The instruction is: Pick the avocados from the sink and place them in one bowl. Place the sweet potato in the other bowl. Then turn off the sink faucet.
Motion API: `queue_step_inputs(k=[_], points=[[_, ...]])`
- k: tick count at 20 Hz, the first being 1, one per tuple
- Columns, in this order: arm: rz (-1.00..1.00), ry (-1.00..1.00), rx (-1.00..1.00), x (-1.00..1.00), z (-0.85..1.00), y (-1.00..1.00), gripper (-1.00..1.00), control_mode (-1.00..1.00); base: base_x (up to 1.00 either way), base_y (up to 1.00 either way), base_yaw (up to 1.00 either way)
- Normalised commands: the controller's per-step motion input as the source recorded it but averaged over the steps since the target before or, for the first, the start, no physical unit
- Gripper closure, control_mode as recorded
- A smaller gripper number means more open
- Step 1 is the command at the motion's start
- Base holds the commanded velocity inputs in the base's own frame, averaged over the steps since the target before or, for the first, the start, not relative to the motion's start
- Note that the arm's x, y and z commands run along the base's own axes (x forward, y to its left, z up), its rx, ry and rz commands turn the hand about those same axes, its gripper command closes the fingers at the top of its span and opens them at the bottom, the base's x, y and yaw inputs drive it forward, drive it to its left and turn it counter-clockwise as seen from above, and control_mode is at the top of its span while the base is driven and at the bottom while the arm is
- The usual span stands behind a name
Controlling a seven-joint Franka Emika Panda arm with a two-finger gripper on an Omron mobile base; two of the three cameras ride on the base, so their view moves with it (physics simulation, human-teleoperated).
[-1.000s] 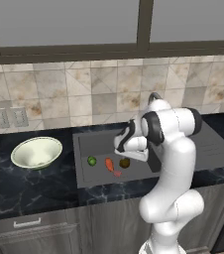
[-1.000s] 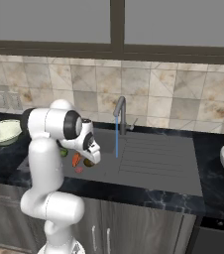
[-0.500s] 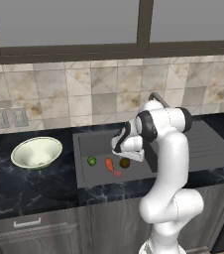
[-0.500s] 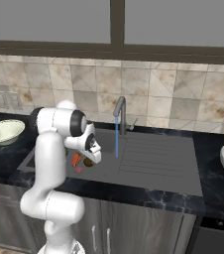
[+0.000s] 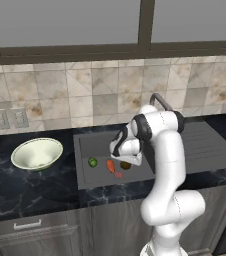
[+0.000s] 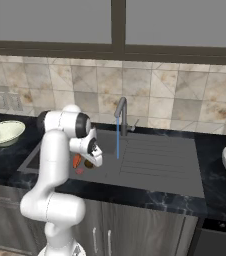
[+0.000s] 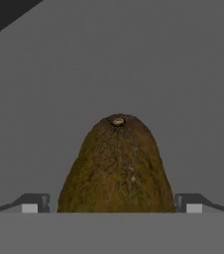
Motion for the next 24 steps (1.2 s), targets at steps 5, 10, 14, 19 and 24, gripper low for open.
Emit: queue_step_inputs(k=[5, 10, 14, 19, 24], points=[[-0.04, 0.06, 0.00, 0.00, -0.50, 0.01, -1.00, -1.00, 0.00, 0.00, 0.00], [-0.08, 0.11, 0.00, 0.00, -0.44, 0.19, 1.00, -1.00, 0.00, 0.00, 0.00], [-0.15, 0.00, 0.00, -0.22, -0.30, -0.02, 1.00, -1.00, 0.00, 0.00, 0.00], [-0.20, -0.05, 0.01, -0.39, -0.06, -0.05, 1.00, -1.00, 0.00, 0.00, 0.00], [-0.08, -0.21, 0.00, -0.44, 0.52, 0.00, 1.00, -1.00, 0.00, 0.00, 0.00]])
